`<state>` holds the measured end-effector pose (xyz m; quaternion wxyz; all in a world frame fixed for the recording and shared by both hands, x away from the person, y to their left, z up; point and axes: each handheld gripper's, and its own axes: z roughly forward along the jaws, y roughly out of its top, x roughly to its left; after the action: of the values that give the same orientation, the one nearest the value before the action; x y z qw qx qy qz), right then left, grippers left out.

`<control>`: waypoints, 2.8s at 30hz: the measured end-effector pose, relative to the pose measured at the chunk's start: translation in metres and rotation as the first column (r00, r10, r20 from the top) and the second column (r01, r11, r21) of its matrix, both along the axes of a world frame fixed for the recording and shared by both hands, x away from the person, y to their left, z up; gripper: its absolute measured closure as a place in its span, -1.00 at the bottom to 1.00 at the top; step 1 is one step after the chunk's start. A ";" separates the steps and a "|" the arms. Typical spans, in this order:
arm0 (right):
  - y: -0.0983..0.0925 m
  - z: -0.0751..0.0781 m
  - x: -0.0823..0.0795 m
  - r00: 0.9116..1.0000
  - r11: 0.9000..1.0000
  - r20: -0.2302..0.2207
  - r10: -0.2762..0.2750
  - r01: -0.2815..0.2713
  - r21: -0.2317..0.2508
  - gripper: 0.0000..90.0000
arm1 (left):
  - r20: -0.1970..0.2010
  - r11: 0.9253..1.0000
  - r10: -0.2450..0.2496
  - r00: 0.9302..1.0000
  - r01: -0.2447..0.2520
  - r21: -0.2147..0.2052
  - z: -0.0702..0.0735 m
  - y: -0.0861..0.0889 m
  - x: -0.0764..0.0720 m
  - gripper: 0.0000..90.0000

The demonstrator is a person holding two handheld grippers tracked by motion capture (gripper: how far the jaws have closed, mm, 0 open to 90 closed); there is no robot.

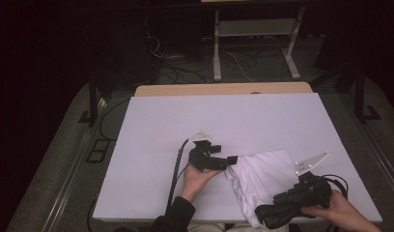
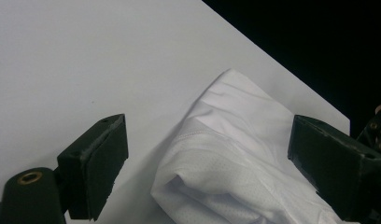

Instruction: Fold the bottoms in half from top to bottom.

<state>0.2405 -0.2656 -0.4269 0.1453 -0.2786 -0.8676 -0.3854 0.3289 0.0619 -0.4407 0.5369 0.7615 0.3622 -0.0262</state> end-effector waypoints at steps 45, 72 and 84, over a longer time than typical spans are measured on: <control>-0.048 0.028 0.076 0.959 0.970 0.143 -0.244 0.242 0.027 -0.85 | -0.064 1.000 -0.006 0.998 0.006 0.004 -0.007 0.000 0.004 -0.75; -0.062 0.004 0.119 0.932 0.942 0.163 -0.323 0.333 -0.043 -0.69 | -0.087 1.000 -0.015 0.996 0.016 0.014 -0.012 -0.002 0.006 -0.70; -0.059 -0.015 0.133 0.946 0.948 0.122 -0.299 0.310 -0.079 -0.25 | -0.122 0.999 -0.029 0.992 0.031 0.017 -0.016 -0.003 0.009 -0.56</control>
<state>0.3739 -0.3242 -0.4416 0.0229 -0.3947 -0.8383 -0.3753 0.3376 0.0586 -0.4570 0.5062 0.7689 0.3830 -0.0771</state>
